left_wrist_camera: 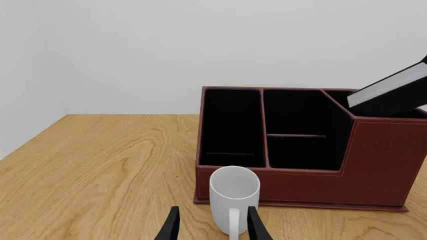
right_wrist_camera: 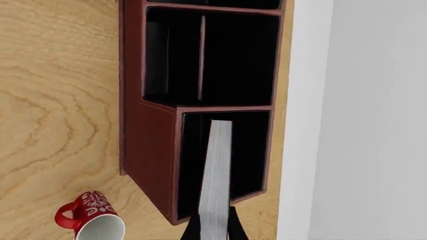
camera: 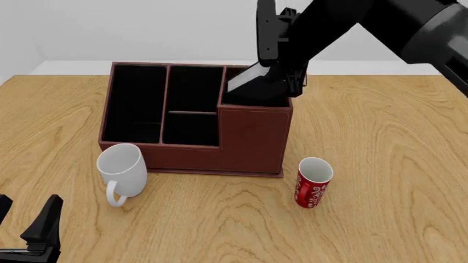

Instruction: Pick up the book and place it in the right compartment of the caddy.

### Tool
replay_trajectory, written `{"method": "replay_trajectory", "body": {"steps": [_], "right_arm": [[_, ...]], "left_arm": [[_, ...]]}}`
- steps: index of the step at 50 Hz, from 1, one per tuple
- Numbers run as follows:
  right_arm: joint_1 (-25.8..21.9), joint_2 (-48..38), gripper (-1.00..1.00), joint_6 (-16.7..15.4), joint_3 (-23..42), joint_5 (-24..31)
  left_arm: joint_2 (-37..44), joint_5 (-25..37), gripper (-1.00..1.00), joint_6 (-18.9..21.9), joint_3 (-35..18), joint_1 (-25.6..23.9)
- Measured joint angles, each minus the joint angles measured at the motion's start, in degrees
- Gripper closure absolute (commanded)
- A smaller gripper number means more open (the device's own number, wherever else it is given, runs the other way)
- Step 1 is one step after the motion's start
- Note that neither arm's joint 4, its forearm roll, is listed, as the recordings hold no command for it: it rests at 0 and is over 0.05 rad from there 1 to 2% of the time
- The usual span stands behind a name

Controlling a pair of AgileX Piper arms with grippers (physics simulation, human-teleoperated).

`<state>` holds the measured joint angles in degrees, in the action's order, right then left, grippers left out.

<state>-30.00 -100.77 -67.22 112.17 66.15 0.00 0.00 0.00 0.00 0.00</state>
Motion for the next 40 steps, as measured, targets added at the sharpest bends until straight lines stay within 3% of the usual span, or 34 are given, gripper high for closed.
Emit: {"method": "replay_trajectory", "body": {"steps": [40], "right_arm": [[0.0,-6.7,1.0,-0.8,8.1,2.6]], "left_arm": [[0.0,0.0,-1.0,0.0,0.0,0.0]]}}
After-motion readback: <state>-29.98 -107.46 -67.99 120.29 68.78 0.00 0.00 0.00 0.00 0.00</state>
